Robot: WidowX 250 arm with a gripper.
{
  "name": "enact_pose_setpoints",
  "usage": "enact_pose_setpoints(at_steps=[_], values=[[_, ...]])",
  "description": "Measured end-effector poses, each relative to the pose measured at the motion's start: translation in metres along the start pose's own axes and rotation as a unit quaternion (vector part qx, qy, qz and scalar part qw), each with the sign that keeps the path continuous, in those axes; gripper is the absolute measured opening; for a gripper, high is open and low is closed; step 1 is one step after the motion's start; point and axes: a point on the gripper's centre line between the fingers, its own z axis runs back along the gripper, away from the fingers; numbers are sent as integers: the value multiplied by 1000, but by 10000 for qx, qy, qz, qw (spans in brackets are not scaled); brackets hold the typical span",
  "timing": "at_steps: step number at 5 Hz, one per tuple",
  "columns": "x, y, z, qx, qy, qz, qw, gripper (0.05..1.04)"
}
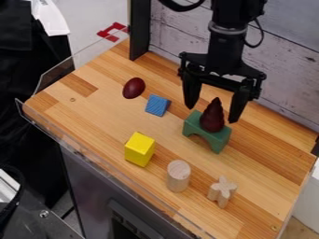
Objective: Move the cone to the left
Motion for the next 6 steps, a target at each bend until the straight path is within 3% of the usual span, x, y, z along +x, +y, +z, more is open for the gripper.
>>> enact_pose_setpoints(at_steps=[1, 2, 4, 6], values=[[2, 1, -2, -5, -25, 64, 10000, 992], [5, 3, -1, -26, -103, 163, 9998, 920], [6, 5, -6, 20, -44, 250, 9997, 342], [6, 6, -7, 47, -75, 347, 9994, 306]])
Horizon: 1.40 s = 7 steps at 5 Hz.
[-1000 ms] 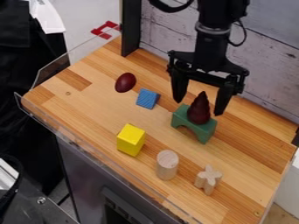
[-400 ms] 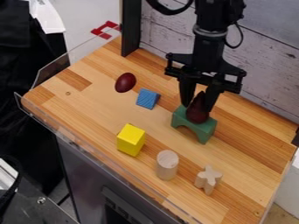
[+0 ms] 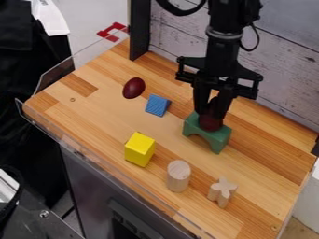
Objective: Move the cone to the left
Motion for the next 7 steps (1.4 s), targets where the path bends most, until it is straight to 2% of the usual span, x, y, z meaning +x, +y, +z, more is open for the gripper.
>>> enact_pose_setpoints(at_steps=[1, 2, 3, 4, 7], values=[[-7, 2, 13, 35, -183, 12, 9998, 306], [-17, 1, 35, 114, -527, 23, 9985, 306], [-29, -8, 50, 192, -740, -135, 9970, 306], [-37, -16, 51, 272, -705, -284, 9967, 306], [-71, -44, 29, 463, -245, -728, 9960, 306]])
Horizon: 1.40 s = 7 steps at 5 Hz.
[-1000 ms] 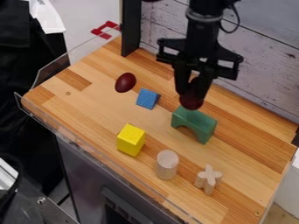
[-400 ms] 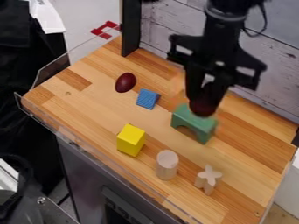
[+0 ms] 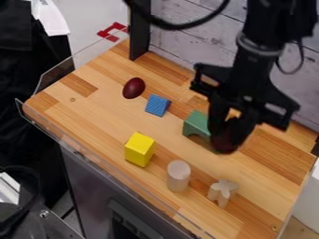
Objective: Move the cone to the left
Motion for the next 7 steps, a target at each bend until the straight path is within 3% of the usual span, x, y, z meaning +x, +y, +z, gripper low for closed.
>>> enact_pose_setpoints(at_steps=[1, 2, 3, 5, 7], values=[[-6, -8, -10, 79, 191, -112, 9997, 306], [-7, -16, -17, -90, 247, -309, 9992, 306], [-5, -30, -34, -296, 473, -662, 9962, 306], [8, -47, -44, -410, 516, -764, 9949, 306], [18, -55, -55, -333, 642, -811, 9941, 306]])
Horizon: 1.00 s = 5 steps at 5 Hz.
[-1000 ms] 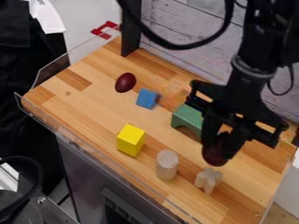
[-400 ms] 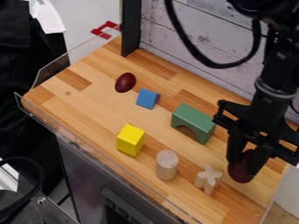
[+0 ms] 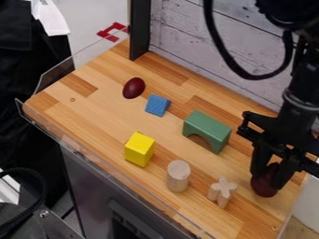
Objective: Move the cone to the left
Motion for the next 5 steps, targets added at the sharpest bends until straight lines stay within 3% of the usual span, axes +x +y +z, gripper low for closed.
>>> enact_pose_setpoints(at_steps=[1, 2, 3, 4, 5], values=[[3, -1, -10, 17, 202, 12, 9998, 361], [5, 3, -19, 80, 432, 138, 9989, 546], [4, 7, -23, 69, 444, 263, 9986, 847], [2, 15, -8, -73, 210, 463, 9987, 1007], [1, 19, 14, -130, -113, 544, 9984, 1001]])
